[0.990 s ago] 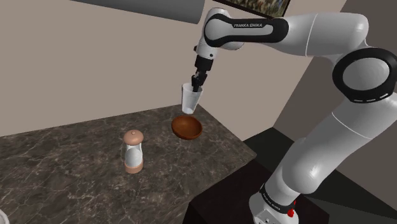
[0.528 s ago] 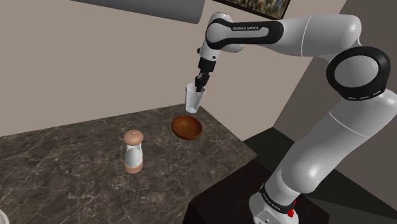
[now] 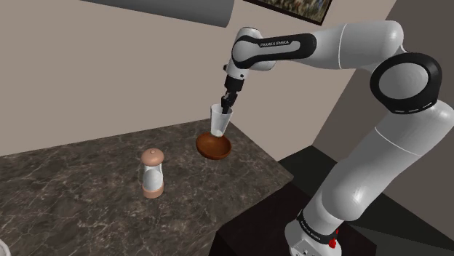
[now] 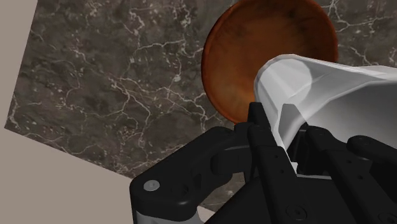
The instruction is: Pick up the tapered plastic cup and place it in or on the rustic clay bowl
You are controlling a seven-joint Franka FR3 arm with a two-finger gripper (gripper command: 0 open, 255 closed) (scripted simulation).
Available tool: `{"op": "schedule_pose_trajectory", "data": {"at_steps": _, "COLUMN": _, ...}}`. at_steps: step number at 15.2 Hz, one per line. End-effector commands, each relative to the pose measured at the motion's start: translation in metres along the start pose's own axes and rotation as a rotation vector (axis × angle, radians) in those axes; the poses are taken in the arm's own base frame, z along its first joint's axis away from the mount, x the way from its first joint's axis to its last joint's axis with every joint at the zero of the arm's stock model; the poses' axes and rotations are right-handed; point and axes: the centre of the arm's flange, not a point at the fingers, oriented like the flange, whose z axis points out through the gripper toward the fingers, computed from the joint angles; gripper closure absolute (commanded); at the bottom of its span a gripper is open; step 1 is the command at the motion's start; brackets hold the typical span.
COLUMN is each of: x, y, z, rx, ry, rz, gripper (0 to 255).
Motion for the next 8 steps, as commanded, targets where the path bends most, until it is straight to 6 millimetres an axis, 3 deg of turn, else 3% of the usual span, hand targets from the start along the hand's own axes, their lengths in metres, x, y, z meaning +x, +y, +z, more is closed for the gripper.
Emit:
{"op": "schedule_pose_trajectory", "data": {"at_steps": 1, "x": -0.001, "y": 0.001, "z": 0.012, "rx": 0.0, "ry": 0.001, "rz": 0.0, "gripper": 255}}
{"op": "schedule_pose_trajectory", "data": {"at_steps": 8, "x": -0.002, "y": 0.005, "z": 0.044, "rx": 0.0, "ry": 0.001, "rz": 0.0, "gripper": 255}}
